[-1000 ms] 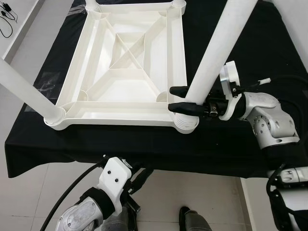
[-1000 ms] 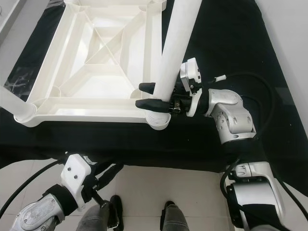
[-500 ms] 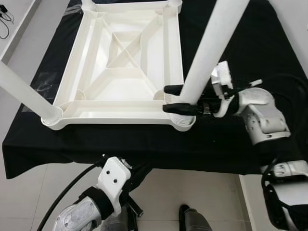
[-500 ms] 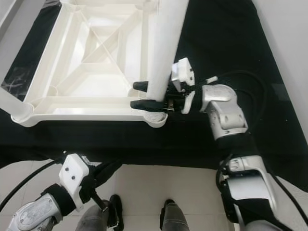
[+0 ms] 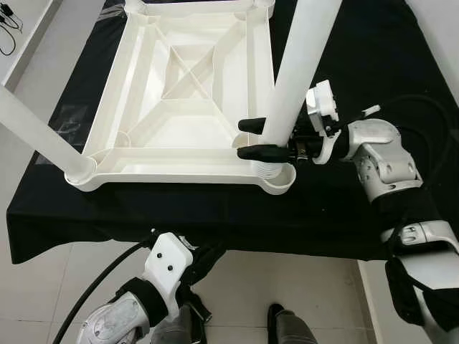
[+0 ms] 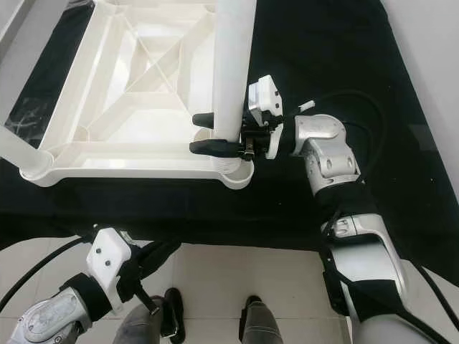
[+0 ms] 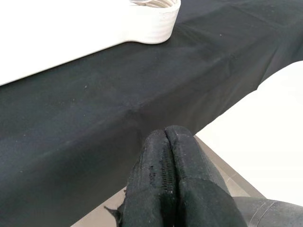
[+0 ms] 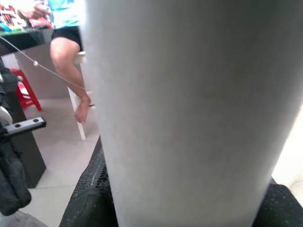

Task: Building children table

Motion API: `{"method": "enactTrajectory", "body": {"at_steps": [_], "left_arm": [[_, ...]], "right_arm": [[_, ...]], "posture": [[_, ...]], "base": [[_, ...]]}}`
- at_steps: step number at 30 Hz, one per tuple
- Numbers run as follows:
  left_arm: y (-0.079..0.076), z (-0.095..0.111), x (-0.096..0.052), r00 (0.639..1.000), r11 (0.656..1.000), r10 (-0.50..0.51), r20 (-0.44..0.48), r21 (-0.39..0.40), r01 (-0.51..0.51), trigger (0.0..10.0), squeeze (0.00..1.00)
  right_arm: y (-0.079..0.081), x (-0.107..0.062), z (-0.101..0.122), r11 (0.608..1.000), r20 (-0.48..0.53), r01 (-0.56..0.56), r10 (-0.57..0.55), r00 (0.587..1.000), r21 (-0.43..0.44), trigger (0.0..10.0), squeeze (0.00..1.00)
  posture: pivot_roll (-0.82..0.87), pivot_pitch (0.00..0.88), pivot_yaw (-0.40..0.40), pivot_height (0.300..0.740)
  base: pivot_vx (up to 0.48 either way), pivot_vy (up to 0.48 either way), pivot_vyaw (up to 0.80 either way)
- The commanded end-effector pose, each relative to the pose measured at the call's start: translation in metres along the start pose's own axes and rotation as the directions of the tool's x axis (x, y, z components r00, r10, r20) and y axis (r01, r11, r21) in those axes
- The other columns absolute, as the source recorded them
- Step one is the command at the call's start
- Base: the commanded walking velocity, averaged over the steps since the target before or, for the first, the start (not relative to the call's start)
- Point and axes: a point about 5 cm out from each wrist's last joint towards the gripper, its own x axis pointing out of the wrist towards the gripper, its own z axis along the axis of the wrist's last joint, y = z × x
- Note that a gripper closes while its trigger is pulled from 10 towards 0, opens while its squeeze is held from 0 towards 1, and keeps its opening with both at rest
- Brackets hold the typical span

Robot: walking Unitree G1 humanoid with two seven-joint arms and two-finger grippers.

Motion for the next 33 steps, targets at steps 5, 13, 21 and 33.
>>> {"method": "enactTrajectory", "body": {"at_steps": [5, 13, 21, 33], "left_arm": [[-0.002, -0.003, -0.004, 0.999, 0.999, -0.027, -0.023, -0.019, 0.026, 10.0, 0.0], [0.0, -0.004, -0.003, 1.0, 0.998, -0.022, -0.012, -0.057, 0.021, 10.0, 0.0], [0.0, -0.005, -0.003, 1.0, 0.997, -0.026, -0.004, -0.077, 0.025, 10.0, 0.0], [0.0, -0.007, -0.005, 0.999, 0.995, -0.036, -0.003, -0.092, 0.035, 10.0, 0.0]], "right_arm": [[0.005, -0.015, -0.019, 0.994, -0.058, -0.034, 0.041, 0.998, 0.108, 10.0, 0.0], [0.007, -0.019, -0.021, 0.992, -0.072, -0.055, 0.063, 0.995, 0.113, 10.0, 0.0], [0.016, -0.016, -0.026, 0.986, -0.096, -0.125, 0.136, 0.986, 0.111, 10.0, 0.0], [0.044, 0.023, -0.032, 0.922, -0.171, -0.386, 0.386, 0.906, 0.036, 10.0, 0.0]], "posture": [[0.15, 0.371, 0.058, 0.74], [0.14, 0.367, 0.064, 0.74], [0.13, 0.358, 0.064, 0.74], [0.15, 0.353, 0.065, 0.74]], "base": [[0.0, 0.0, 0.0], [0.0, 0.0, 0.0], [0.0, 0.0, 0.0], [0.0, 0.0, 0.0]]}}
